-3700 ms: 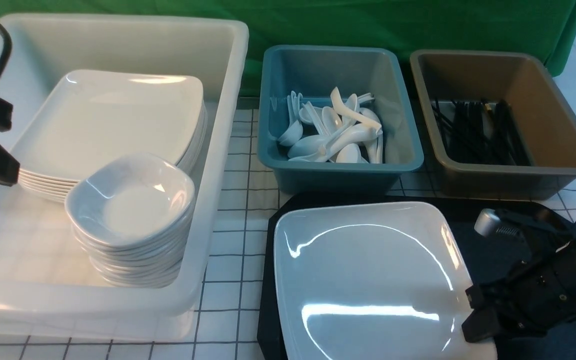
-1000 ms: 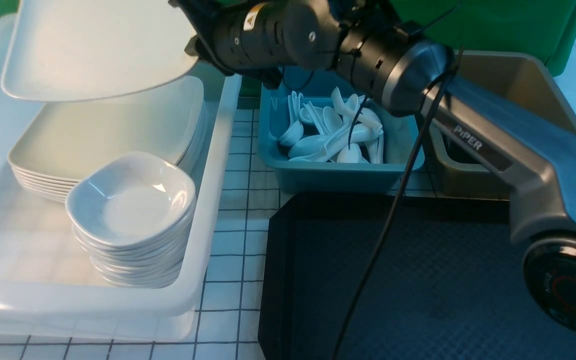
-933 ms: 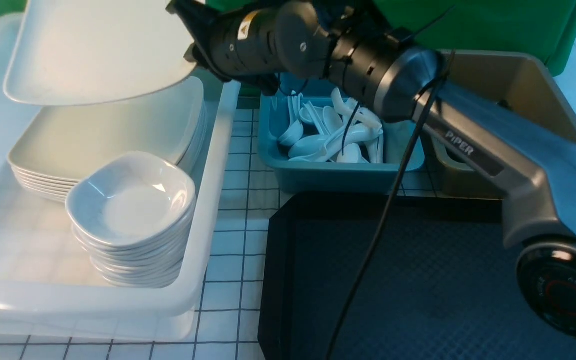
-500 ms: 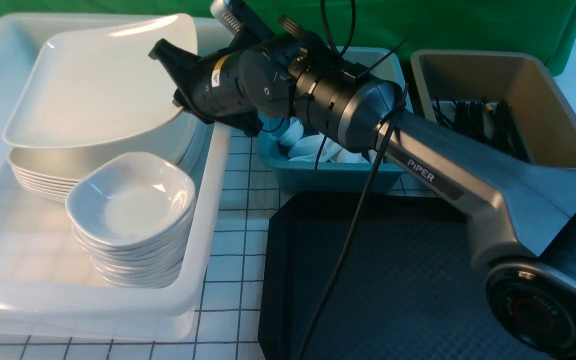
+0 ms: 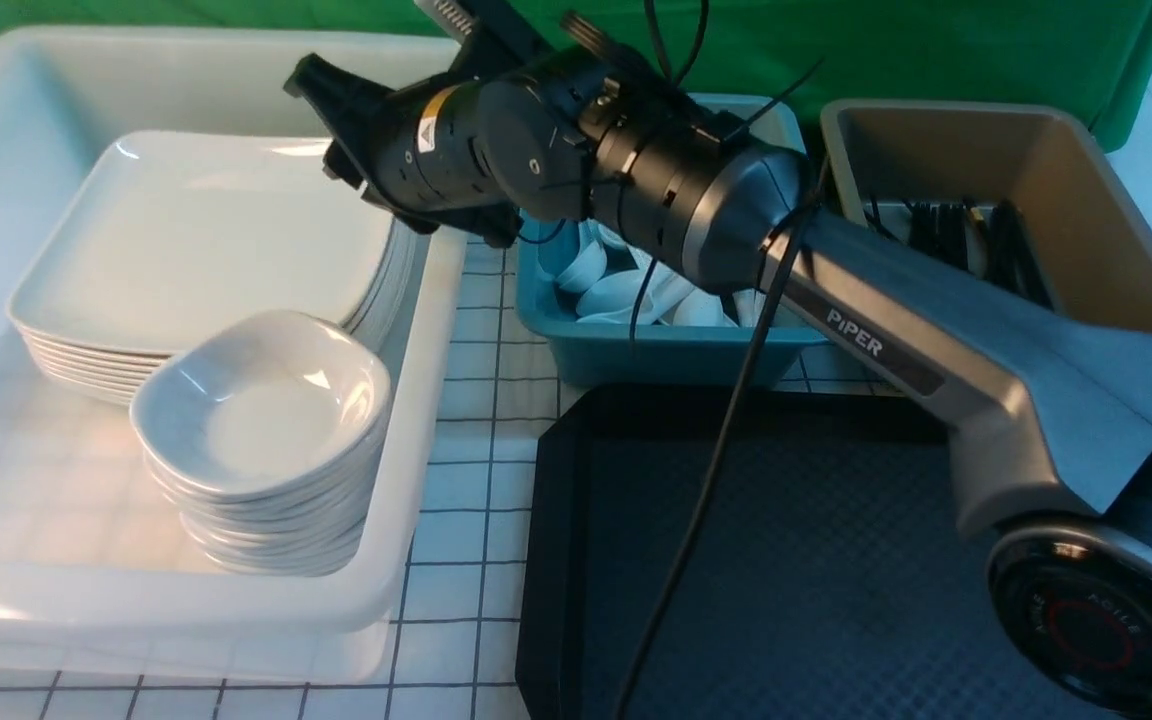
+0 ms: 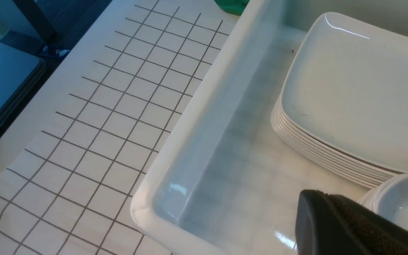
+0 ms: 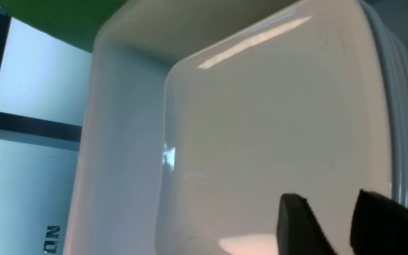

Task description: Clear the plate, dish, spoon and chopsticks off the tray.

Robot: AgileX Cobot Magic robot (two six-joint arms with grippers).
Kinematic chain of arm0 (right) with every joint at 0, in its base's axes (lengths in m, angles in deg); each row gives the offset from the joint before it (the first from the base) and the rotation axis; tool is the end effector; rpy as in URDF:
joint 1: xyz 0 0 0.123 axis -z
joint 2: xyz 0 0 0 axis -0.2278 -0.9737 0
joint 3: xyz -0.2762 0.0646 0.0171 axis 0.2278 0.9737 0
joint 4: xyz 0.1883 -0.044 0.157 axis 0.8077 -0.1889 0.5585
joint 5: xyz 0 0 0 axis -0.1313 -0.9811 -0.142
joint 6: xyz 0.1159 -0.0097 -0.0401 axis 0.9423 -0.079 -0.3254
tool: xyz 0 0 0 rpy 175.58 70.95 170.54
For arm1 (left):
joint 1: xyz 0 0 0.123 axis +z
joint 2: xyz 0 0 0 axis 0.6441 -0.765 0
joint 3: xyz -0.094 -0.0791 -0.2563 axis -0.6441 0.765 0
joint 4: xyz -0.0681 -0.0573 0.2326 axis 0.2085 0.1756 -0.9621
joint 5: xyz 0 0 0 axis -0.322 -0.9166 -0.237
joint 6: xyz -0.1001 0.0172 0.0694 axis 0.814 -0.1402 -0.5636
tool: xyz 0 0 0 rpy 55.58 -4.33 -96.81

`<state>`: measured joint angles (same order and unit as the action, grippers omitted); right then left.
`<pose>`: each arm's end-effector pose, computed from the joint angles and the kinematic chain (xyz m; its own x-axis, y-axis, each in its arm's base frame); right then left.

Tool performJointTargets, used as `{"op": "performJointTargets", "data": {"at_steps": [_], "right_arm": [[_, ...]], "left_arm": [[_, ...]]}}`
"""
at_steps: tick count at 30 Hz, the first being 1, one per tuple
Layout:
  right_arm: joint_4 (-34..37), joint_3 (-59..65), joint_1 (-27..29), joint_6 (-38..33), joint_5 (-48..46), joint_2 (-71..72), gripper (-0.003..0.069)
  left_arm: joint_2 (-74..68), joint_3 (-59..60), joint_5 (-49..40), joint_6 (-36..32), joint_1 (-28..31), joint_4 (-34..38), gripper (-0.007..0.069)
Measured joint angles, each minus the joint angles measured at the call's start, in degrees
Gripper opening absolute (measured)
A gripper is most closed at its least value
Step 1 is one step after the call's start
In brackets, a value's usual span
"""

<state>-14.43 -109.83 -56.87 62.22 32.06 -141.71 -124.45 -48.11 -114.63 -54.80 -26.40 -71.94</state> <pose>0.4336 0.4095 0.2757 -0.6714 0.4306 -0.6032 -0.2379 0.6456 0.7256 0.1482 0.0596 0.4359 -0.5351 -0.2873 -0.7945 -0.4629 0.8864 -0.0088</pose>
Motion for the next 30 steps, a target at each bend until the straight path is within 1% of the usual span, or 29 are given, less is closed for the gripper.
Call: {"op": "performJointTargets", "data": {"at_steps": [1, 5, 7, 8, 9, 10, 12, 13, 15, 16, 17, 18, 20, 21, 22, 25, 30], "right_arm": [[0.0, 0.0, 0.0, -0.7, 0.0, 0.3, 0.0289], [0.0, -0.1, 0.0, -8.0, -0.7, 4.4, 0.0289], [0.0, -0.2, 0.0, -13.3, -3.4, 6.8, 0.0289], [0.0, -0.3, 0.0, -17.6, -6.1, 8.5, 0.0287], [0.0, -0.3, 0.0, -18.7, -6.7, 8.9, 0.0286], [0.0, -0.3, 0.0, -29.0, -13.9, 12.7, 0.0263], [0.0, -0.4, 0.0, -38.9, -22.3, 16.8, 0.0218], [0.0, -0.5, 0.0, -44.5, -28.2, 19.5, 0.0182], [-0.2, -0.6, 0.0, -51.9, -38.5, 24.7, 0.0114], [-0.4, -0.1, 0.0, -55.1, -43.2, 28.9, 0.0063], [-0.6, 0.7, 0.0, -56.7, -43.5, 32.1, 0.0036], [-1.2, 1.7, 0.0, -57.8, -43.5, 35.3, 0.003], [-1.8, 4.3, 0.0, -58.9, -43.5, 41.5, 0.003], [-1.8, 4.6, 0.0, -58.9, -43.5, 41.5, 0.003], [-2.5, 7.1, 0.0, -59.0, -43.5, 46.0, 0.003], [-3.4, 15.9, 0.0, -59.2, -43.5, 56.0, 0.003], [-4.1, 34.4, 0.0, -59.3, -43.0, 72.7, 0.003]], "left_arm": [[0.0, 0.0, 0.0, 0.0, 0.0, 0.0, 0.002], [0.0, 0.0, 0.0, -0.2, 0.0, 0.0, 0.002], [0.0, 0.0, 0.0, -0.5, 0.0, 0.1, 0.002], [0.0, 0.0, -0.1, -0.9, 0.0, 0.1, 0.002], [0.0, 0.0, -0.1, -1.0, 0.0, 0.2, 0.002], [0.0, 0.0, -0.4, -1.3, 0.0, 0.8, 0.002], [0.0, 0.0, -0.6, -1.3, 0.0, 1.8, 0.002], [0.0, 0.0, -0.7, -1.5, 0.0, 2.6, 0.002], [0.0, 0.0, -0.6, -2.4, 0.0, 4.1, 0.002], [0.0, 0.0, -0.4, -2.7, 0.0, 5.0, 0.002], [0.0, 0.0, -0.1, -2.7, 0.0, 5.9, 0.002], [0.0, 0.0, 0.2, -2.9, 0.0, 6.7, 0.002], [0.0, 0.0, 0.5, -3.7, 0.0, 8.6, 0.0021], [0.0, 0.0, 0.5, -3.8, 0.0, 8.6, 0.0021], [0.0, 0.0, 0.5, -4.3, 0.0, 9.4, 0.0021], [0.0, 0.0, 0.6, -5.1, 0.0, 10.3, 0.0021], [0.0, 0.0, 0.6, -5.8, 0.0, 10.9, 0.0021]]}}
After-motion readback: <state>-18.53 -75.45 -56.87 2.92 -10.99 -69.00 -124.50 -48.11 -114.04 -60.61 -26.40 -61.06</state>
